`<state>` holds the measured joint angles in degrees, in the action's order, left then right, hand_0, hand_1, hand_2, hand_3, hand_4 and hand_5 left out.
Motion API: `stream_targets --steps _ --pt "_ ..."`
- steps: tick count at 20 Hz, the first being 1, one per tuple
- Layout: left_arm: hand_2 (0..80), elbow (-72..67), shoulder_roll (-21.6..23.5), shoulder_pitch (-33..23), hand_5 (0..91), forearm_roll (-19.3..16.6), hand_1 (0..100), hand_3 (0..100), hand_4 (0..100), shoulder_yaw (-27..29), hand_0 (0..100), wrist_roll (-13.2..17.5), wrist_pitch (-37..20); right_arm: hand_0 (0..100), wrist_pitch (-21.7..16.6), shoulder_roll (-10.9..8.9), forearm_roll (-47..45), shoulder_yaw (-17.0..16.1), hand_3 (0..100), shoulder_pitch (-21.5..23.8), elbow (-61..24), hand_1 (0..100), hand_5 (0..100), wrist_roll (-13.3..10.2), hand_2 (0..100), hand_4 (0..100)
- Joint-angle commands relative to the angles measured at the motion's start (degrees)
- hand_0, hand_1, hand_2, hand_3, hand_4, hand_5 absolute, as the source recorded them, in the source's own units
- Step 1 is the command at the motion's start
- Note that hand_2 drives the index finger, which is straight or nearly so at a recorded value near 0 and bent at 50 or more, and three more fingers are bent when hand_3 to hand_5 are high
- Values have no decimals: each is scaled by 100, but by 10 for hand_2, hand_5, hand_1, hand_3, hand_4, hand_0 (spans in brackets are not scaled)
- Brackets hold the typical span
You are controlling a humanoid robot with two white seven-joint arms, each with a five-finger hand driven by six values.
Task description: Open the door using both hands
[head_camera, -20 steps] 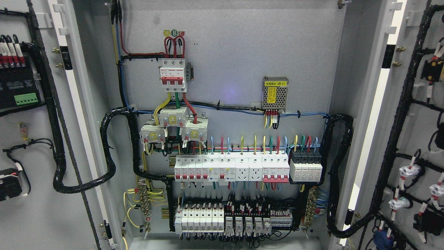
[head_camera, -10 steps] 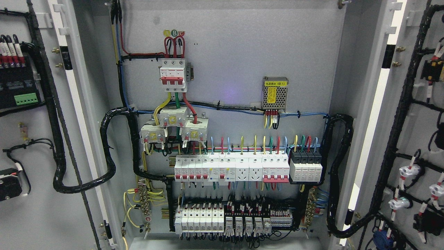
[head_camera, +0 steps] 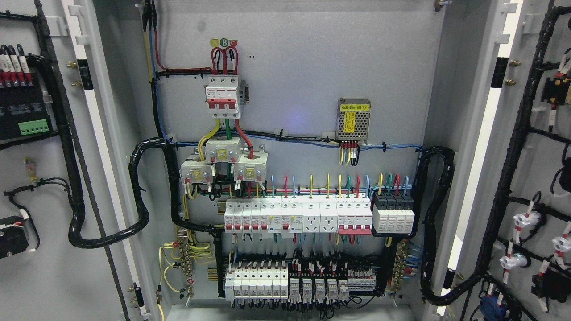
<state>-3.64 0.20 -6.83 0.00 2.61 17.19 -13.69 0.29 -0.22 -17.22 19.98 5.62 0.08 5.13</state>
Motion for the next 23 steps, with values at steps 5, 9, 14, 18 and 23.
stream_targets --steps 5,9,14,18,23 --pt "0 74 -186 155 0 -53 389 0 0 20 120 13 -2 120 -3 -14 8 -179 0 9 -78 389 0 -4 0 0" --pt "0 74 -204 173 0 -53 389 0 0 12 120 13 -2 120 -3 -5 8 -179 0 9 -78 389 0 -4 0 0" --pt "0 74 -204 173 0 -53 389 0 0 20 120 13 -2 120 -3 -5 8 -179 0 9 -78 389 0 5 0 0" --pt "0 74 -204 173 0 -53 389 0 0 12 120 13 -2 120 -3 -5 8 -179 0 9 -96 389 0 5 0 0" --pt "0 74 -204 173 0 -53 389 0 0 20 120 13 -2 120 -3 -5 8 -187 0 36 -192 389 0 5 0 0"
